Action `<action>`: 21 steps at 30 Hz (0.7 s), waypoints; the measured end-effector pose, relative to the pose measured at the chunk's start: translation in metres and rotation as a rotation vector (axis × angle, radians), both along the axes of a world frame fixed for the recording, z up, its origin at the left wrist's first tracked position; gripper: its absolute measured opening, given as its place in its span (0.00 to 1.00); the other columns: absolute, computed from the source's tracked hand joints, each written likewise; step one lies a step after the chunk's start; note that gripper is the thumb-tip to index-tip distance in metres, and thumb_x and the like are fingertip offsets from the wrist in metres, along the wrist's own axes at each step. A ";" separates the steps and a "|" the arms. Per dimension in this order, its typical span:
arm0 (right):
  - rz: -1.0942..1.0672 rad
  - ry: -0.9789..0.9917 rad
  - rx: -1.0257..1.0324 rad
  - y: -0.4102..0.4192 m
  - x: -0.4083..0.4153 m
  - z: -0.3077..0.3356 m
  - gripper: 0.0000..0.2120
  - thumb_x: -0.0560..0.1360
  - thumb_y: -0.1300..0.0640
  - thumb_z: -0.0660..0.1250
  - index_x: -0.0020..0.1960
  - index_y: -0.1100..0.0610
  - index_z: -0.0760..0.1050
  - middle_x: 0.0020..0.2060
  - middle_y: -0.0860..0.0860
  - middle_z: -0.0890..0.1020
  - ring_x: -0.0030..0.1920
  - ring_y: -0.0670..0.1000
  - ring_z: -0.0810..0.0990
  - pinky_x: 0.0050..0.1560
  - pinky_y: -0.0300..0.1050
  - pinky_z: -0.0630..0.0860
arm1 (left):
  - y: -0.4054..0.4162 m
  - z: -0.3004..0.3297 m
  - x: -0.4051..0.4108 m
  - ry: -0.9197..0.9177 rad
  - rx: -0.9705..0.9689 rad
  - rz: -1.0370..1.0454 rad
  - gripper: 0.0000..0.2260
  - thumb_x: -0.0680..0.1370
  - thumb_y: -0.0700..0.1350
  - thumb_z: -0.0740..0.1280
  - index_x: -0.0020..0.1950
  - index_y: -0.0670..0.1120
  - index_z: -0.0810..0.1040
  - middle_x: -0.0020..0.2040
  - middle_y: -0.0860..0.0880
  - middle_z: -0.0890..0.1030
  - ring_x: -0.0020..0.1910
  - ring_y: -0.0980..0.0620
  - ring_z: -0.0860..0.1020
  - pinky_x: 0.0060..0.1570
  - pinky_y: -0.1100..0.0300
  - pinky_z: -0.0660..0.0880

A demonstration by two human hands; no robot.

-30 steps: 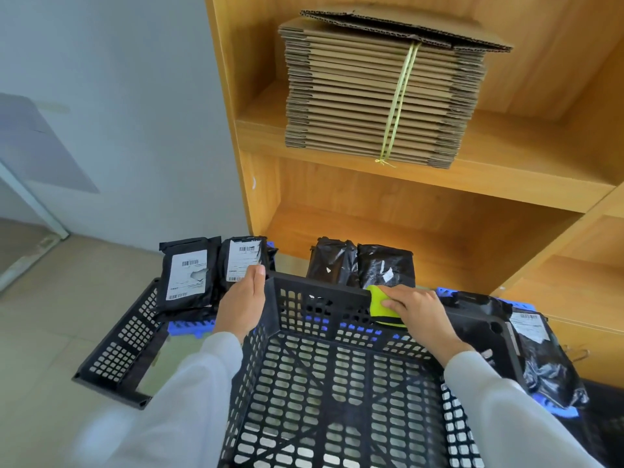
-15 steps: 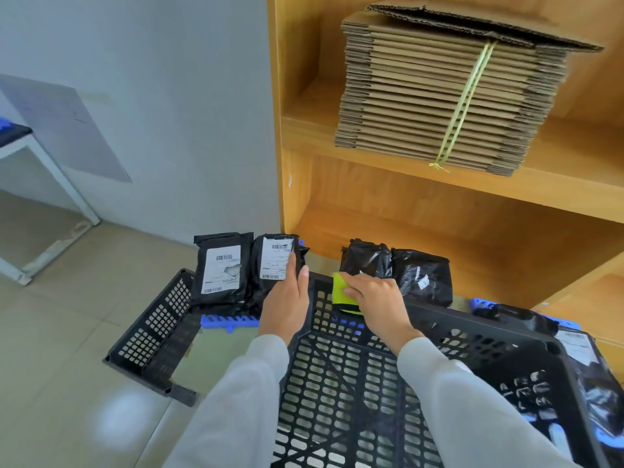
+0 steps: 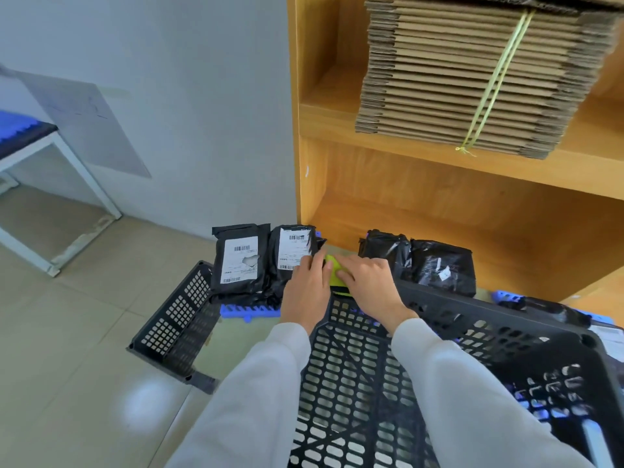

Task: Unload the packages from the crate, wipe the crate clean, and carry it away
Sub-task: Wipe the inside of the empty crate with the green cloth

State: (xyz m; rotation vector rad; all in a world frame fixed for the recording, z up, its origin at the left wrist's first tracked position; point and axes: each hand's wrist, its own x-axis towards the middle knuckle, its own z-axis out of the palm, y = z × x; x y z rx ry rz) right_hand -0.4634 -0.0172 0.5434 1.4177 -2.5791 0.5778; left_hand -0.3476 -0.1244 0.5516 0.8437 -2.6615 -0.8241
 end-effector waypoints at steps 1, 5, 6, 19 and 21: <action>0.014 -0.073 0.019 0.002 -0.002 0.001 0.14 0.80 0.50 0.67 0.66 0.47 0.78 0.48 0.45 0.85 0.47 0.52 0.83 0.51 0.50 0.74 | 0.000 -0.001 0.001 -0.019 -0.027 0.000 0.24 0.85 0.59 0.46 0.76 0.51 0.68 0.65 0.46 0.74 0.61 0.42 0.75 0.51 0.43 0.78; 0.017 -0.375 -0.042 0.027 -0.004 0.018 0.20 0.83 0.45 0.61 0.72 0.48 0.74 0.67 0.47 0.79 0.70 0.50 0.74 0.72 0.56 0.68 | -0.002 0.001 0.004 -0.024 -0.098 0.057 0.22 0.85 0.58 0.54 0.78 0.51 0.66 0.70 0.47 0.72 0.67 0.43 0.71 0.57 0.45 0.76; -0.002 -0.389 -0.081 0.037 -0.004 0.024 0.19 0.84 0.46 0.60 0.72 0.50 0.75 0.67 0.47 0.79 0.70 0.49 0.73 0.72 0.54 0.69 | -0.003 0.002 0.003 0.003 -0.109 0.045 0.22 0.85 0.55 0.57 0.78 0.50 0.65 0.71 0.48 0.71 0.69 0.44 0.70 0.60 0.45 0.74; -0.205 -0.452 0.005 0.119 -0.027 0.025 0.13 0.80 0.55 0.69 0.64 0.51 0.79 0.53 0.47 0.85 0.37 0.39 0.79 0.38 0.28 0.71 | -0.007 0.042 -0.041 0.013 -0.206 -0.637 0.07 0.79 0.50 0.71 0.56 0.58 0.80 0.54 0.59 0.77 0.53 0.54 0.76 0.52 0.52 0.75; -0.200 -0.451 0.005 0.119 -0.027 0.026 0.12 0.80 0.56 0.69 0.63 0.52 0.79 0.52 0.48 0.85 0.38 0.39 0.78 0.38 0.28 0.71 | -0.014 0.044 -0.038 0.016 -0.226 -0.637 0.05 0.77 0.49 0.72 0.52 0.57 0.80 0.51 0.60 0.77 0.52 0.55 0.75 0.49 0.53 0.76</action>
